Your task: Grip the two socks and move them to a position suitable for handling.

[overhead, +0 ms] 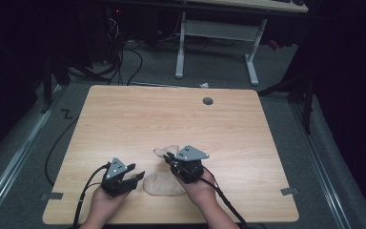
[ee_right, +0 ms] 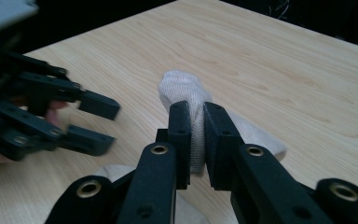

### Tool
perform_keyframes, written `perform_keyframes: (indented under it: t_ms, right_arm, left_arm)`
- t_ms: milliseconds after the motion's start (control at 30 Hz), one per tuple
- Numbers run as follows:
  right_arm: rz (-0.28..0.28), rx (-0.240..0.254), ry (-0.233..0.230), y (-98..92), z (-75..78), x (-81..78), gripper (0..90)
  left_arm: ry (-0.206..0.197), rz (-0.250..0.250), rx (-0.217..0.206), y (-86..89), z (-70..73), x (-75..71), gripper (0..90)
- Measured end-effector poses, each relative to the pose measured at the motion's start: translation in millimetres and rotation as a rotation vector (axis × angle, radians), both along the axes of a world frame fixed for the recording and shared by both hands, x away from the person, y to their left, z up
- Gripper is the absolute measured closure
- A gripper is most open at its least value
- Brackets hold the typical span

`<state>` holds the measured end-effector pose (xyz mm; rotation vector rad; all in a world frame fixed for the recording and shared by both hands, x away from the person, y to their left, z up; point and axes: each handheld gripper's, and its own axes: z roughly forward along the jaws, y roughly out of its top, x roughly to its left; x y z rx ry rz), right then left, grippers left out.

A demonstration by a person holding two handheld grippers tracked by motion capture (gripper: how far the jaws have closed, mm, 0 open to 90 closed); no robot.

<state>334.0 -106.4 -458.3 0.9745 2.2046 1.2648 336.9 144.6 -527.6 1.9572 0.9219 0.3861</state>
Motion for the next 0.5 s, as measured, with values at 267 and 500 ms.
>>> perform_keyframes:
  t_ms: [267, 500]
  right_arm:
    - [0.029, 0.032, -0.026, 6.1, 10.1, -5.3, 82.5]
    - [0.031, 0.058, -0.026, 5.5, 11.8, -7.0, 82.5]
  left_arm:
    - [0.021, -0.017, -0.065, -17.6, 4.7, 16.4, 45.1]
    - [0.073, -0.028, -0.132, -38.0, 5.6, 29.0, 54.9]
